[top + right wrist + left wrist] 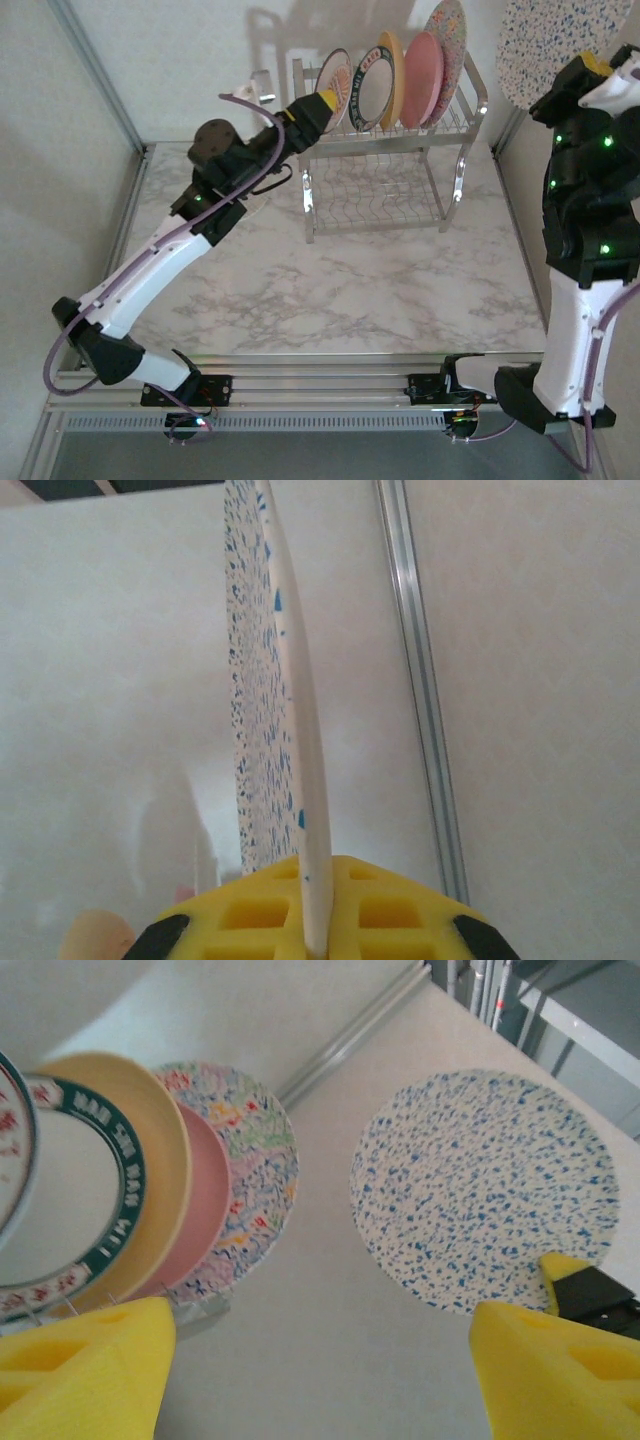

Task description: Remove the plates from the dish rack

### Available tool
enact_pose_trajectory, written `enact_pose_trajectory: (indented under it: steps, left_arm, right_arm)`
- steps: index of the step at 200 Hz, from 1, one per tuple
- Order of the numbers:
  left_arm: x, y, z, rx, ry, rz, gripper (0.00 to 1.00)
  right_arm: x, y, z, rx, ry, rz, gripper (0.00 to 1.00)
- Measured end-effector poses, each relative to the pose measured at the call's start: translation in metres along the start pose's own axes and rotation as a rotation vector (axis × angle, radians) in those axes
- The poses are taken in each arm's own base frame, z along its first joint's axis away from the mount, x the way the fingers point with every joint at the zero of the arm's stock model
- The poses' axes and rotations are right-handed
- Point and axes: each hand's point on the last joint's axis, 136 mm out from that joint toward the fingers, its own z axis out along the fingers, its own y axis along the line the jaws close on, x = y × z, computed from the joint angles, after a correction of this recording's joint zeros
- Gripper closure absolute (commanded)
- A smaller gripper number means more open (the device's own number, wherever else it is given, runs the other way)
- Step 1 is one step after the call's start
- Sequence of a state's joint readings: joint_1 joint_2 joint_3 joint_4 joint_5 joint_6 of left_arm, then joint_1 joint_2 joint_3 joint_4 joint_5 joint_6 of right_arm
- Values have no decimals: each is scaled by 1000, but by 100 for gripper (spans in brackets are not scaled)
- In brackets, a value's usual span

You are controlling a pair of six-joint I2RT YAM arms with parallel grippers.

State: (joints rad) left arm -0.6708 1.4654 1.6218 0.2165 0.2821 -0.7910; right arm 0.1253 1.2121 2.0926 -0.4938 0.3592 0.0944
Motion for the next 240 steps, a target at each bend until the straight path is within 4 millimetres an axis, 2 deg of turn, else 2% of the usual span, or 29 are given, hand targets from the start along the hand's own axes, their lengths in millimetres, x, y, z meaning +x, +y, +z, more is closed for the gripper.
enact_pose_trajectory:
  steps: [46, 90, 118, 175, 206, 240]
  left_arm:
    - [38, -5, 36, 68, 105, -47, 23]
    - [50, -14, 62, 135, 159, -94, 27]
    - [54, -15, 68, 149, 176, -116, 29]
    - [54, -15, 69, 148, 180, -137, 35]
    - [54, -15, 69, 148, 180, -139, 50]
    - [50, -14, 69, 148, 171, -161, 86]
  right_arm:
    - [-4, 14, -25, -126, 3, 107, 100]
    - [8, 45, -34, -311, 79, 252, 100]
    - [23, 65, -32, -411, 160, 350, 100]
    - [63, 98, -14, -529, 344, 497, 100]
    - [81, 109, -10, -564, 426, 552, 100]
    - [88, 115, -6, -580, 463, 605, 100]
